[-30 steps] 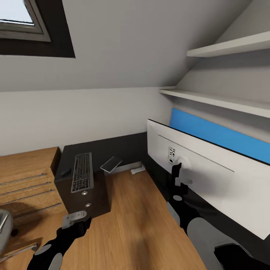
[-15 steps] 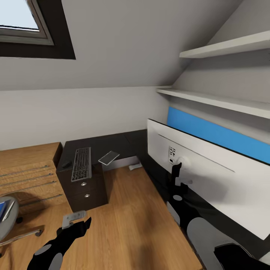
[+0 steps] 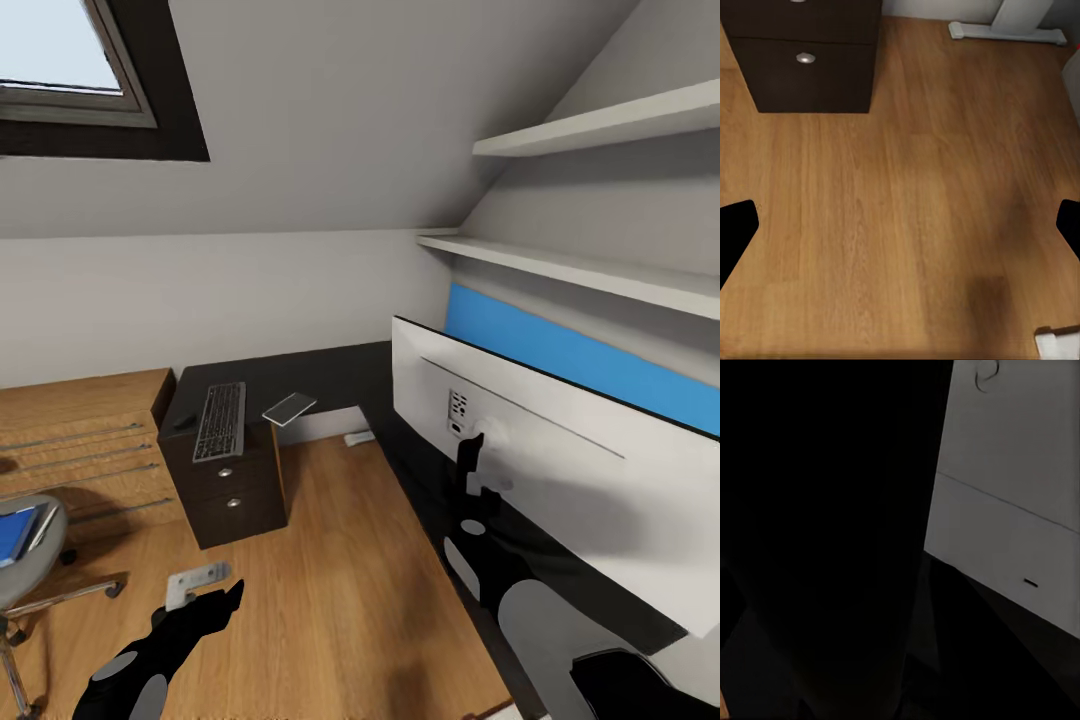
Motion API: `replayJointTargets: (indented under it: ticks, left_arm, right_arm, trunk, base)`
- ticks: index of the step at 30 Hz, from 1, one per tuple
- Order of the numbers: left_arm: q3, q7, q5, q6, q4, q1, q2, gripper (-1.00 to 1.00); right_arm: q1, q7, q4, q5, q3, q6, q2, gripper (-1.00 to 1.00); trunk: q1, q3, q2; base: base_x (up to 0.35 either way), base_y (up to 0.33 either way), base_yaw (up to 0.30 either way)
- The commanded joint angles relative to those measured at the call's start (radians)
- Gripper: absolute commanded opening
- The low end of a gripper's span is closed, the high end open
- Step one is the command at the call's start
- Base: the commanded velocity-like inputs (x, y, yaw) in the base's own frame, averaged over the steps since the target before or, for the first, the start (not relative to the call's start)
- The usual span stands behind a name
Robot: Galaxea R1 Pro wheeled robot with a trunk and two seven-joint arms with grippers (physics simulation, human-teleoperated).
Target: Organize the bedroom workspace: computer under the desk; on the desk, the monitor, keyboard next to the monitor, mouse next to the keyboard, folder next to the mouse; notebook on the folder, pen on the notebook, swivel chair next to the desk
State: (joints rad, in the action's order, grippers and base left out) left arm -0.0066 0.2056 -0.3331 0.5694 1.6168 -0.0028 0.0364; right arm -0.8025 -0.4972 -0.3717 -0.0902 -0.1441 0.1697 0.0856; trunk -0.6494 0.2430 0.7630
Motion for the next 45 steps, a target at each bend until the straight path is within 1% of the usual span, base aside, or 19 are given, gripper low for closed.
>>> replayJointTargets:
  ticks: [1,5,13,34,45]
  left_arm:
    - [-0.001,0.008,-0.01,0.004,0.002,0.0,0.0,1.0]
    - [0.0,0.009,-0.01,0.004,0.002,0.0,0.0,1.0]
    - [0.0,0.009,-0.01,0.004,0.002,0.0,0.0,1.0]
    - [-0.001,0.012,-0.009,0.001,0.002,0.0,0.0,1.0]
    - [-0.001,0.012,-0.009,0.004,0.002,0.0,0.0,1.0]
  right_arm:
    - [-0.001,-0.007,-0.001,0.0,-0.009,0.007,0.0,-1.0]
    - [-0.001,-0.007,-0.001,0.0,-0.009,0.007,0.0,-1.0]
    - [-0.002,-0.007,-0.001,0.0,-0.008,0.007,-0.001,-1.0]
    - [-0.002,-0.007,-0.001,-0.002,-0.008,0.005,-0.001,-1.0]
    - [-0.002,-0.007,-0.001,-0.002,-0.009,0.005,-0.001,-1.0]
  trunk:
    - [0.0,0.001,0.001]
    - [0.0,0.001,0.001]
    - [0.0,0.001,0.001]
    - [0.0,0.001,0.001]
    - [0.0,0.001,0.001]
  base:
    - [-0.023,-0.03,0.194]
    - [-0.071,-0.054,0.197]
    - [-0.242,-0.213,0.188]
    - [-0.208,-0.276,0.096]
    - [-0.033,-0.053,0.089]
